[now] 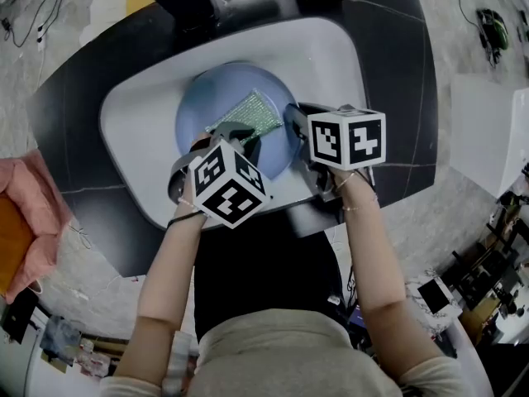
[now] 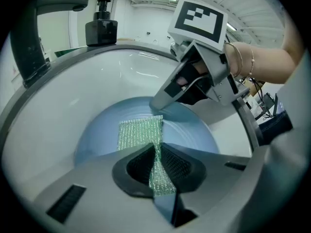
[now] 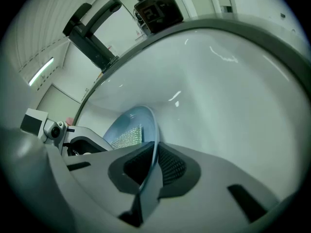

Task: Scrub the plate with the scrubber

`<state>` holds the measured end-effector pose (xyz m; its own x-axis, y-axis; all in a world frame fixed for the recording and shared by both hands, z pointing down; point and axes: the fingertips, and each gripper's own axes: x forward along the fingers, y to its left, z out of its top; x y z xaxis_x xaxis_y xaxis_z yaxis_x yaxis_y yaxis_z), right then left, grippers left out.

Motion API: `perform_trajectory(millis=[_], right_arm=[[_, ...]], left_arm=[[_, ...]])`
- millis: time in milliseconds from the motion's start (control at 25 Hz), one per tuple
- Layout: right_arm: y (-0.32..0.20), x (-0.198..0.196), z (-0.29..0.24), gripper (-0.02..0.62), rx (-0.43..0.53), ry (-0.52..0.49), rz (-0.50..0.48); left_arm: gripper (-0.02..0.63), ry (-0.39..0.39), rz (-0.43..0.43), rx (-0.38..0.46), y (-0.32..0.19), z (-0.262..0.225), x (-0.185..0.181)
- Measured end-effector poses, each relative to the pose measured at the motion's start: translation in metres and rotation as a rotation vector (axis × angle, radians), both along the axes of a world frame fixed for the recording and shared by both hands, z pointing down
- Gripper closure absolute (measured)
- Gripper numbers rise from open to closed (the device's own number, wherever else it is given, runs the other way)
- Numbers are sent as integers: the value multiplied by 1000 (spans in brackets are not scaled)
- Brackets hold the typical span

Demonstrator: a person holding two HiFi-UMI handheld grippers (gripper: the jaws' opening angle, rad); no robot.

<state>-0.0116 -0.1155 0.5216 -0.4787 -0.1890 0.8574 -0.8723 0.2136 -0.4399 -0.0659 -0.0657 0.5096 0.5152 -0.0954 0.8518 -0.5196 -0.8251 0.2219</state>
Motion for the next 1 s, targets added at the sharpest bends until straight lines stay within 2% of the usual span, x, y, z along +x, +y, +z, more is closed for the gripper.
perform_trajectory(millis=[280, 480, 760, 1000], right_arm=[[-3, 0, -6, 561, 30, -32, 33], [-5, 2, -9, 561, 45, -33, 23], [-6, 1, -12, 557, 49, -44, 32], [-6, 3, -13, 556, 51, -51, 40]], left_arm=[[552, -16, 28, 56, -16, 0, 11], [552, -17, 45, 83, -27, 3, 10], [552, -8, -31, 65, -47, 9, -2], [552, -97, -59, 78, -53, 19, -28]])
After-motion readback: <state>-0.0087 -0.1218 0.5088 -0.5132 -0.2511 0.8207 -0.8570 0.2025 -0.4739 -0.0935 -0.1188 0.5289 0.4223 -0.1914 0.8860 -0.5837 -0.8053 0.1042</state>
